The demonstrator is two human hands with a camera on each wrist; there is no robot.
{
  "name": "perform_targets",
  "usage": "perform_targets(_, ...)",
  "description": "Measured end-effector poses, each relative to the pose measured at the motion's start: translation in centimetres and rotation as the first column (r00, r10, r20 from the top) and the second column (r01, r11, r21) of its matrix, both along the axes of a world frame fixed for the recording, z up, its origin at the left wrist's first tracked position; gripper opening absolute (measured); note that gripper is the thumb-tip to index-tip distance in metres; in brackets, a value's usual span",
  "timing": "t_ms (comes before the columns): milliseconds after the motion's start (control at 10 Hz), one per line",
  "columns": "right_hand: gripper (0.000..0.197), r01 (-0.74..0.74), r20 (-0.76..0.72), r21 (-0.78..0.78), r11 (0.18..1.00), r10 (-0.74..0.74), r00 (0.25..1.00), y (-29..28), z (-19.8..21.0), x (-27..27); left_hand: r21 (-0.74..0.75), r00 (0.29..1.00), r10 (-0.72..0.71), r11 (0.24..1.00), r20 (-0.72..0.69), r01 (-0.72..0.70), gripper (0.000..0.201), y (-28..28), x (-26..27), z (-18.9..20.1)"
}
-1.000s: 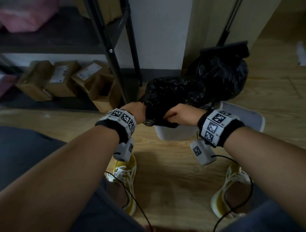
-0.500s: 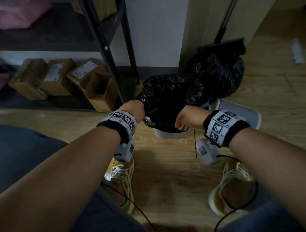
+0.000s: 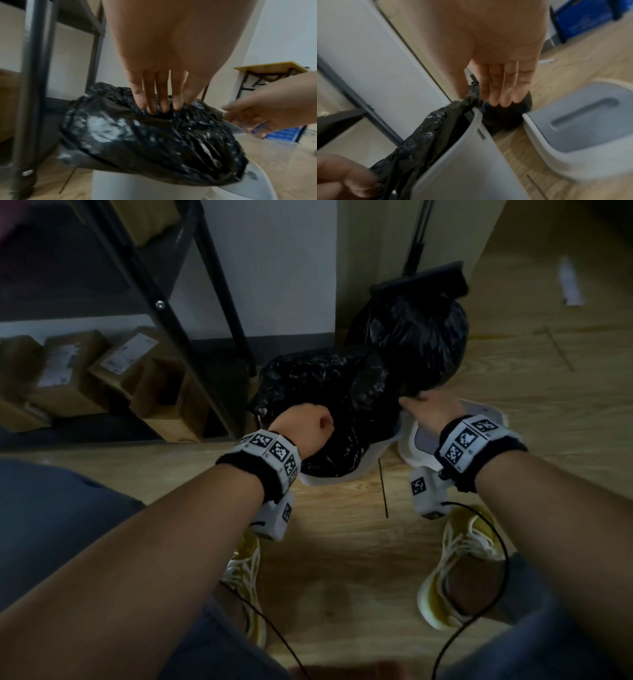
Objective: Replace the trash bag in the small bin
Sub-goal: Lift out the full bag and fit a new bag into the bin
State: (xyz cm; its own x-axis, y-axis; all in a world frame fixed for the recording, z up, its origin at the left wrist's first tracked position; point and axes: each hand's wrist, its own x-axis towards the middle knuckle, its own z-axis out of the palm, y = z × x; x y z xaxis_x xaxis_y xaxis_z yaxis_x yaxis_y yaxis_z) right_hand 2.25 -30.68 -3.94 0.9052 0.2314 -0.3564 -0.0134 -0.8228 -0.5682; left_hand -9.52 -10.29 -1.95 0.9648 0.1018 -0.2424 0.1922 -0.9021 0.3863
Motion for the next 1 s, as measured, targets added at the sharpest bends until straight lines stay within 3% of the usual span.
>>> perform_targets(100,0.05,0.084,-0.124,0.109,0.99,-0.07,0.99,1.2,-0.6,-0.1,-0.032,0.996,-0.072,0.997,-0.052,0.07,0.033,-1.1,0.8,-0.3)
perform_targets(200,0.034,0.147,-0.093,0.096,0.985,-0.138,0.986,2.1,-1.6,0.5,-0.069,0.993,-0.083,0.995,-0.087,0.077,0.036,-1.7,1.4,-0.9)
perform_targets(300,0.032,0.278,-0.036,0.074,0.958,-0.276,0.96,2.0,-1.7,0.8,-0.1,0.988,-0.087,0.992,-0.124,0.075,0.037,-1.9,1.9,-1.4)
perform_targets(400,0.022,0.392,-0.095,0.146,0.908,-0.381,0.92,0.7,-2.3,1.3,-0.147,0.987,-0.065,0.988,-0.147,0.044,0.035,-2.4,2.6,-1.8)
perform_targets(500,0.019,0.22,-0.139,-0.105,0.97,-0.233,0.962,-0.5,-2.9,0.6,-0.169,0.981,-0.112,0.982,-0.155,0.086,0.033,-3.1,2.9,-1.6)
perform_targets(600,0.009,0.245,-0.137,-0.134,0.96,-0.263,0.955,-1.3,-4.1,0.6,-0.162,0.973,-0.156,0.978,-0.169,0.129,0.033,-3.7,3.0,-1.4)
perform_targets(800,0.029,0.126,-0.141,-0.149,0.981,-0.148,0.979,-0.2,-5.9,-0.2,-0.113,0.971,-0.154,0.984,-0.182,0.135,0.033,-3.6,2.7,-1.7)
perform_targets(900,0.031,-0.019,-0.128,-0.287,0.958,-0.019,0.992,0.3,-6.0,-0.7,-0.107,0.969,-0.138,0.987,-0.205,0.118,0.033,-2.9,2.6,-2.1)
perform_targets(1000,0.032,-0.07,-0.079,-0.317,0.946,0.047,0.996,0.0,-6.3,-0.9,-0.068,0.977,-0.105,0.993,-0.184,0.094,0.032,-2.0,2.2,-2.1)
